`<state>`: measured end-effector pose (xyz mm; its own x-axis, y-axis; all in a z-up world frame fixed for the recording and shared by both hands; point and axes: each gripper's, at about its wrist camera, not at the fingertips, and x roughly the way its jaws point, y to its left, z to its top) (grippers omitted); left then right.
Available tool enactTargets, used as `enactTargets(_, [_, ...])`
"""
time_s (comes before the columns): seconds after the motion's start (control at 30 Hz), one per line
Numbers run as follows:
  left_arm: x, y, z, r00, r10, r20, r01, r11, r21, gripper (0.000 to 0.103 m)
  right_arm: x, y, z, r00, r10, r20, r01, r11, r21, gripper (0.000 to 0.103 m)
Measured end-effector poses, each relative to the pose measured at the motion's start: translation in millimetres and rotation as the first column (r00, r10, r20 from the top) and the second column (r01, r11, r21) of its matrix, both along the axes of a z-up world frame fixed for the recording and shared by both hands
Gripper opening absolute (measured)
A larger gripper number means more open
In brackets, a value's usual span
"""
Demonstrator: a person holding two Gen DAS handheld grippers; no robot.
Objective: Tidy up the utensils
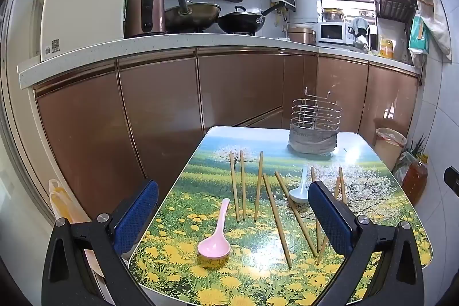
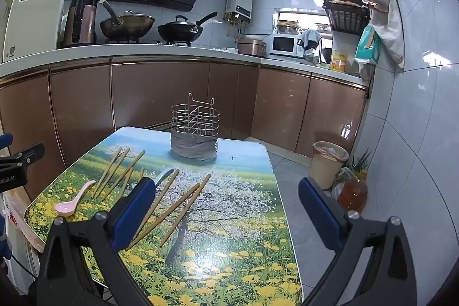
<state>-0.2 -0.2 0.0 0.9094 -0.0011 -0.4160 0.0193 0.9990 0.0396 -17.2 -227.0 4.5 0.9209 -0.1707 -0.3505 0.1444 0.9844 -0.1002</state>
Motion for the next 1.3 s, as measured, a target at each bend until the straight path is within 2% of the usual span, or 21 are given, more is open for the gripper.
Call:
enactTargets(0.73, [-5, -3, -1, 1.000, -0.009, -0.004, 0.009, 1.000, 0.001, 0.103, -2, 9, -1, 1.000, -0.004, -0.004, 0.004, 1.000, -0.002, 0.101])
enactTargets(1.3, [0, -5, -3, 1.000, -0.020, -0.017, 0.020, 1.000, 0.006, 0.103, -2, -4, -1, 1.000, -0.024, -0.008, 0.024, 0.999, 0.025, 0.101])
